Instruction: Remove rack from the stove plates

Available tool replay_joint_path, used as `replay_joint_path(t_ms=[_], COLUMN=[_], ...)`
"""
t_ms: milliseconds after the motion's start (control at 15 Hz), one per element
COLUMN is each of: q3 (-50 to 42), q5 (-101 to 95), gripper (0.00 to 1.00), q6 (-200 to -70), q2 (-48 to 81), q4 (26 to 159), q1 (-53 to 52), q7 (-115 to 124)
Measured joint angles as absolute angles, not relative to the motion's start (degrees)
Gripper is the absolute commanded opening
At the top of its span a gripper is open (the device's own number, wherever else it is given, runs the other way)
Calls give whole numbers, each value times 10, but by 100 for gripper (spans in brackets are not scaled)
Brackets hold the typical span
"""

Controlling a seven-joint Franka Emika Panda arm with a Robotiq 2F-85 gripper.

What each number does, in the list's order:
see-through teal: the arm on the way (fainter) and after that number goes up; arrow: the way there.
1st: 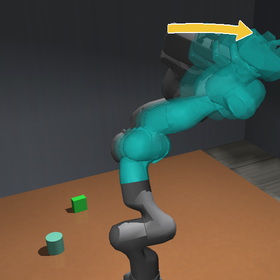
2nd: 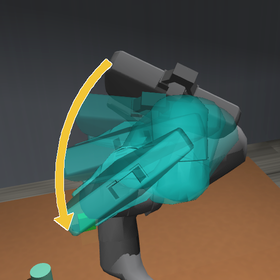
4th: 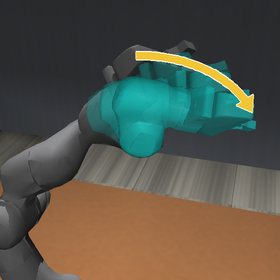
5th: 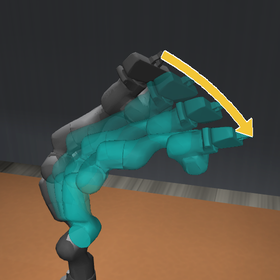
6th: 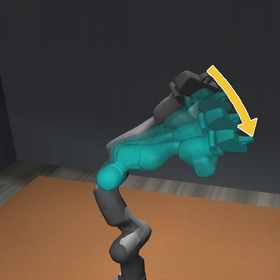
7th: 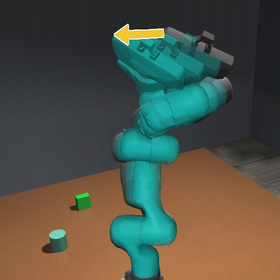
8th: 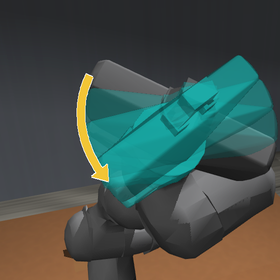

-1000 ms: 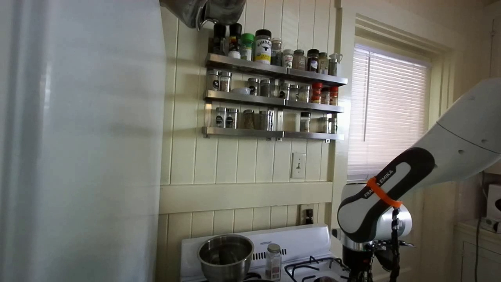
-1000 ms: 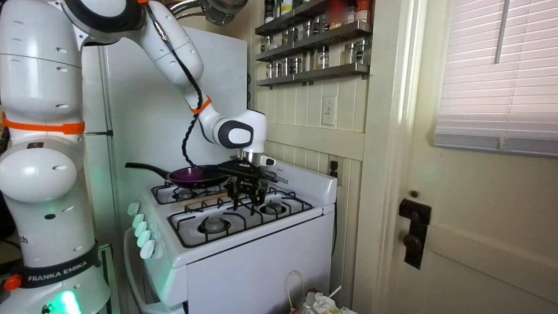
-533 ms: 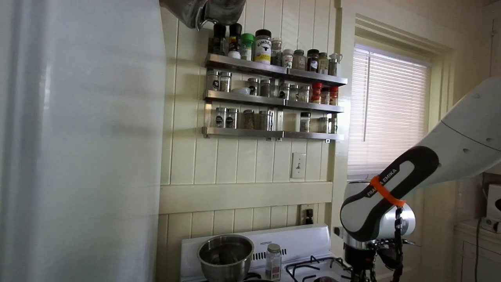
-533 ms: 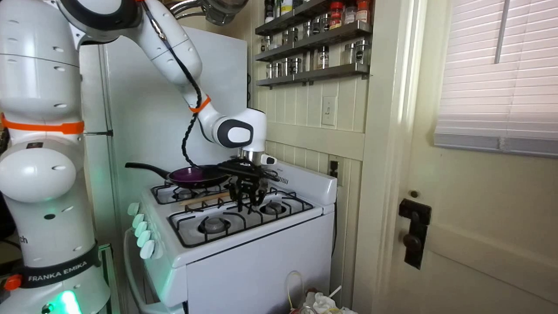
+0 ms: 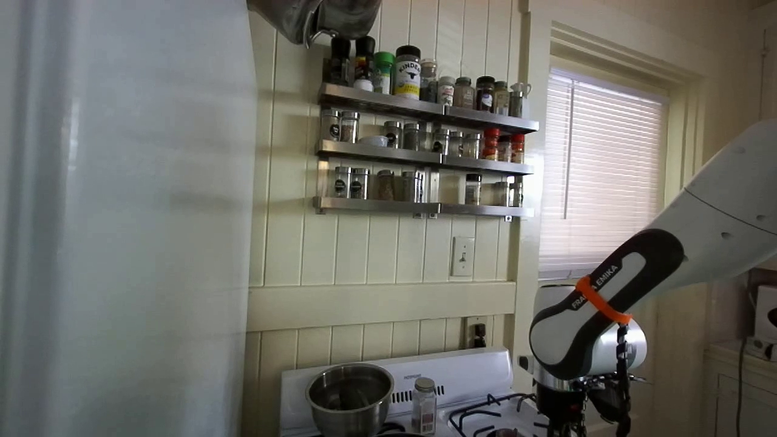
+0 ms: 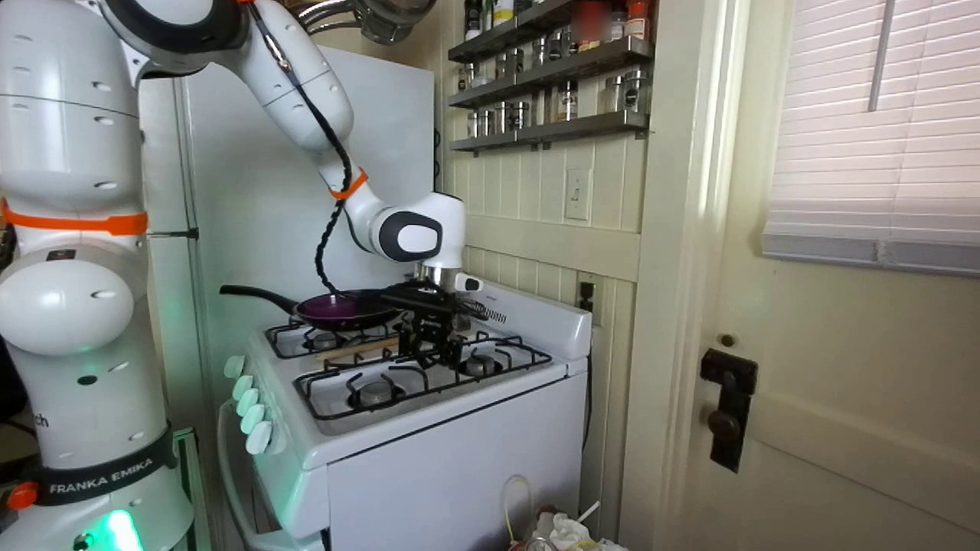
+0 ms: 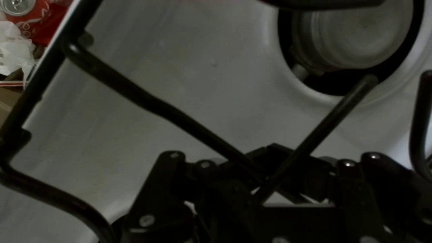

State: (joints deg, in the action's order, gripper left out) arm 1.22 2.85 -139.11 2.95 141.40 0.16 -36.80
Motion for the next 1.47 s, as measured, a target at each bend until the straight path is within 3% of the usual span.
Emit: replay_joint_path(t_ms=[1467], q3=[-35], q5=[-31], gripper=[0], q6=[-1394], q2=[-137], q4=[1502], q1=[1], q7=[-458])
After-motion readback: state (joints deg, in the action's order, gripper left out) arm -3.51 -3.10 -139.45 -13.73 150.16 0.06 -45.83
